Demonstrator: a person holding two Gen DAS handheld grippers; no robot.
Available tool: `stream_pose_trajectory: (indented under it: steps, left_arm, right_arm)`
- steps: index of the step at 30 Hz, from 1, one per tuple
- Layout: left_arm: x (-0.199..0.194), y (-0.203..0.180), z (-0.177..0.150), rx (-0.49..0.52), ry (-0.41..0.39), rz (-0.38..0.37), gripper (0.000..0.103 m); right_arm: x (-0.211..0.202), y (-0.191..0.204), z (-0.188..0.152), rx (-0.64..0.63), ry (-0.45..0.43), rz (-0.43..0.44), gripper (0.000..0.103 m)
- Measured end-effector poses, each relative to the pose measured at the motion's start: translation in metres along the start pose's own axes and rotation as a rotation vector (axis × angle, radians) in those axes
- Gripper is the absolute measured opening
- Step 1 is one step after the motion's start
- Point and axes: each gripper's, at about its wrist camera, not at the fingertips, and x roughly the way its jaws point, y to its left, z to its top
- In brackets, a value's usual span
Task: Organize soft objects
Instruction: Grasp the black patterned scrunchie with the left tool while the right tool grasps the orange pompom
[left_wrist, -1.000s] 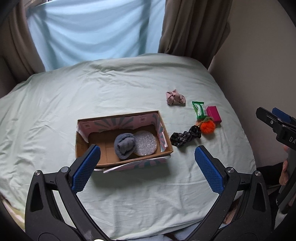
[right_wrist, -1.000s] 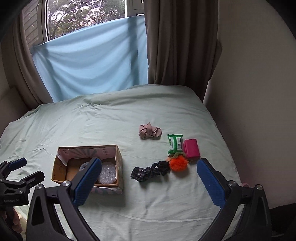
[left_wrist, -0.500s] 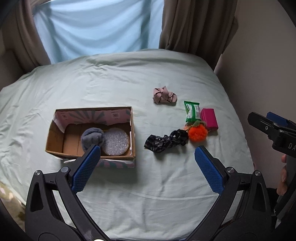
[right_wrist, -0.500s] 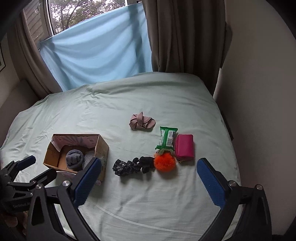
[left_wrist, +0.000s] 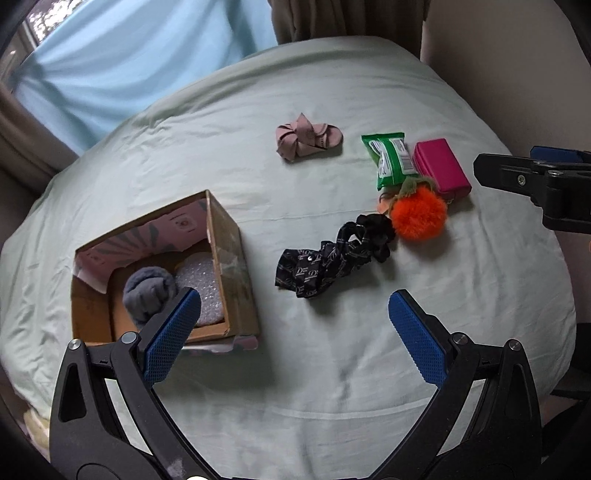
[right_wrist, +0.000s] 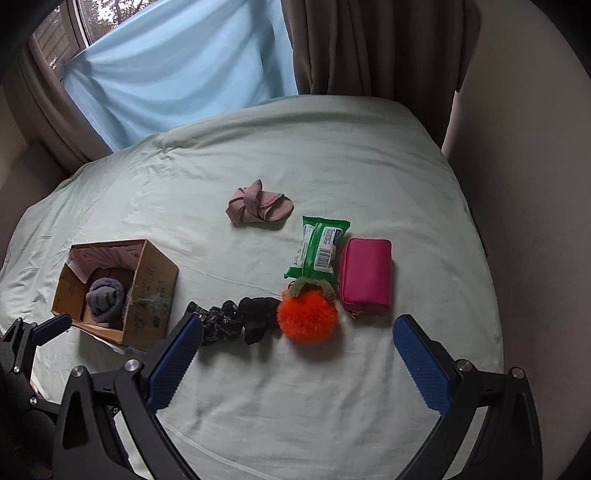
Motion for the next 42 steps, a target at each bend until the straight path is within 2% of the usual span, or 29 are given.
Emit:
stream_pose_trajectory:
  steps: [4,7,10,17,20,22,25,27,31,36,39,42]
  left_arm:
    - [0.038,-0.015,0.008,0.074,0.038,-0.009,0.101]
    - [0.064,-0.027,0.015,0.16,0.059,0.013,0.101]
    - [0.091,-0.037,0.019,0.215,0.11,0.016,0.101]
    - [0.132,-0.045,0.021,0.287,0.156,-0.026,0.098]
    - [0.146,-0.046,0.02,0.3,0.175,-0.046,0.093]
    - [0.156,-0.049,0.019,0.311,0.192,-0.054,0.085]
    - [0.169,-0.053,0.017,0.332,0.217,-0.058,0.076]
    - [0.174,-0.055,0.018,0.341,0.217,-0.058,0.074]
    - [0.181,-0.056,0.02,0.345,0.231,-0.1,0.062]
    - [0.182,-0.058,0.021,0.365,0.229,-0.123,0.053]
    - [0.182,-0.055,0.023,0.342,0.243,-0.143,0.047]
    - [0.181,-0.048,0.027,0.292,0.255,-0.165,0.043]
  right_arm:
    - [0.034,-0.01,0.002,0.031,0.071,0.017,0.102]
    - [0.054,-0.016,0.006,0.061,0.103,0.028,0.102]
    - [0.076,-0.017,0.008,0.077,0.14,0.034,0.102]
    - [0.118,-0.029,0.008,0.144,0.203,0.049,0.097]
    - [0.136,-0.033,0.006,0.166,0.229,0.055,0.094]
    - [0.148,-0.036,0.003,0.196,0.255,0.071,0.085]
    - [0.162,-0.039,0.0,0.242,0.276,0.075,0.08]
    - [0.168,-0.04,-0.003,0.269,0.284,0.078,0.076]
    - [0.177,-0.042,-0.004,0.305,0.303,0.098,0.069]
    - [0.189,-0.044,-0.003,0.33,0.339,0.11,0.048]
    - [0.19,-0.045,-0.004,0.336,0.348,0.107,0.038]
    - [0.186,-0.046,-0.005,0.333,0.347,0.104,0.036]
